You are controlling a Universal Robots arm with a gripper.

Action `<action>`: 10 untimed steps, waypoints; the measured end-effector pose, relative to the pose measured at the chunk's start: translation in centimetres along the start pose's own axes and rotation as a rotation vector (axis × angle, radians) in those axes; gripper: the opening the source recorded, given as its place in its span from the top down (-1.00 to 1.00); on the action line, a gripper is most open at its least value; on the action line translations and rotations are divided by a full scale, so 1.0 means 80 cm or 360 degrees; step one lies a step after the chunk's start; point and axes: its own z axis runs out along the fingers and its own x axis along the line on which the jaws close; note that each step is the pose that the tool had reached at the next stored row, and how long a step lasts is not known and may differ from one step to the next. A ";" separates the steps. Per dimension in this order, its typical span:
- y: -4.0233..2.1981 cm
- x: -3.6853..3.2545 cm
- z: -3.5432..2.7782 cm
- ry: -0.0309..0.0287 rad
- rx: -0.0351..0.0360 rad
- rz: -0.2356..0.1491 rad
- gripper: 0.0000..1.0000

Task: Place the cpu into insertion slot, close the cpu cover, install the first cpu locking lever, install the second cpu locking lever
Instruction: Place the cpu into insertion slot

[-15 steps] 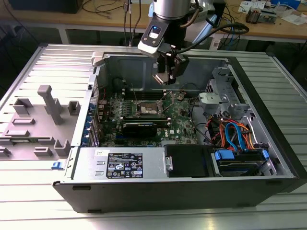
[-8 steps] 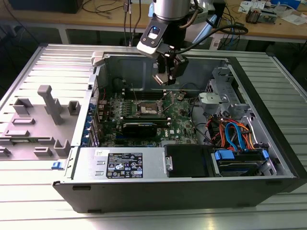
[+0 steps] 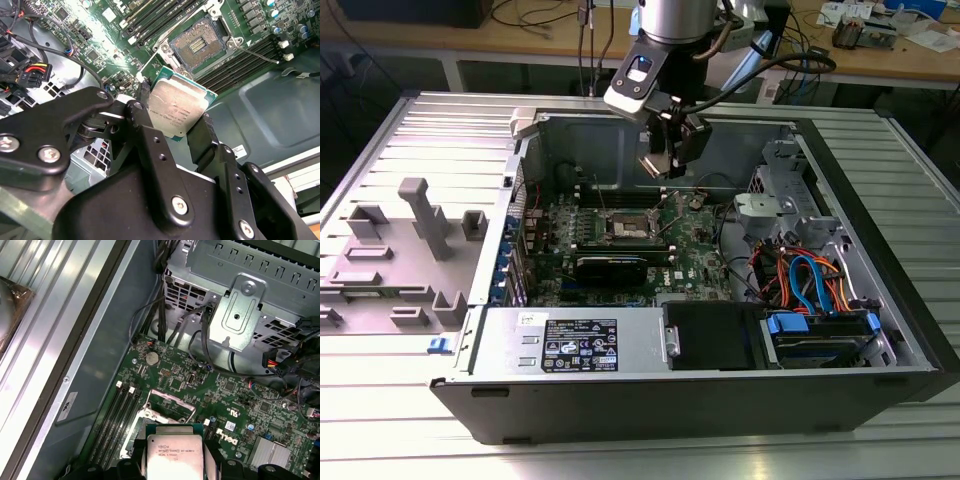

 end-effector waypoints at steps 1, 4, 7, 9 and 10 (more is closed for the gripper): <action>0.0000 0.0000 0.0000 0.00001 0.0000 0.0000 -0.08; -0.0008 0.0004 0.0000 -0.00001 0.0000 0.0001 -0.08; -0.0023 0.0010 -0.0001 -0.00001 0.0000 0.0001 -0.08; -0.0031 0.0014 0.0000 -0.00001 0.0000 0.0001 -0.08; -0.0035 0.0015 0.0000 -0.00003 0.0000 0.0002 -0.08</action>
